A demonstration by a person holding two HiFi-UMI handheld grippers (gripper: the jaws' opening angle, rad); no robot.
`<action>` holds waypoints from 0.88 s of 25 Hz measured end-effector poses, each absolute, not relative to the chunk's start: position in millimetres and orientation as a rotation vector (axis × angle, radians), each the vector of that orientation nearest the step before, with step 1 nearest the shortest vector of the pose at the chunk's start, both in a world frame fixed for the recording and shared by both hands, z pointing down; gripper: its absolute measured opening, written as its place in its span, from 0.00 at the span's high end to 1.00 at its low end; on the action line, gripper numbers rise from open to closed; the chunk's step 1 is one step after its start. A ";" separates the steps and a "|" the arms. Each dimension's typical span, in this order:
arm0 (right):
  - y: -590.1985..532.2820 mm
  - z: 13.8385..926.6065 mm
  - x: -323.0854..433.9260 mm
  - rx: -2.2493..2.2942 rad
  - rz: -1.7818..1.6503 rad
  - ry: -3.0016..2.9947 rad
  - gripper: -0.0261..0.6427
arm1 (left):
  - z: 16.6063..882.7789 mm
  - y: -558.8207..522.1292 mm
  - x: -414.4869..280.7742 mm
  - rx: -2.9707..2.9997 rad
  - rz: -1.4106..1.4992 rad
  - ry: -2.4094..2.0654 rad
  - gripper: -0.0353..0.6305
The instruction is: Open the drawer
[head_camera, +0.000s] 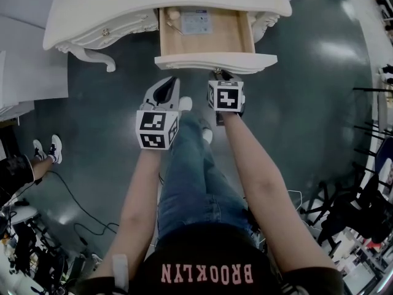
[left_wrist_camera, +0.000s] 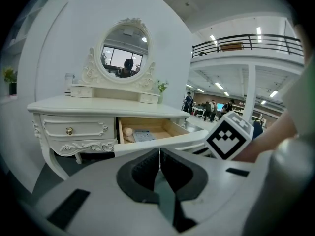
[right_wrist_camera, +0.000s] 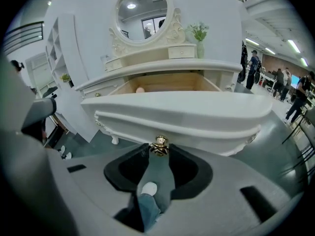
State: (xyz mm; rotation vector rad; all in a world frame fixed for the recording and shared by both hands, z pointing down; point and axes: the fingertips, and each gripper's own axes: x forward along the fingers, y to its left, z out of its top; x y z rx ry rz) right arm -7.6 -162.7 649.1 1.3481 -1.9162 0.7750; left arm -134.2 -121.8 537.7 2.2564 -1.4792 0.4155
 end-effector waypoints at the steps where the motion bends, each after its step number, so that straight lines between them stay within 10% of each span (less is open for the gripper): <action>1: -162.2 648.1 -7.0 1.348 0.788 -1.905 0.79 | 536.3 -120.2 -134.5 2.257 0.413 -1.480 0.94; 22: -130.8 543.3 17.5 1.348 0.794 -2.105 0.96 | 470.8 -107.0 -110.5 2.358 0.410 -1.512 0.94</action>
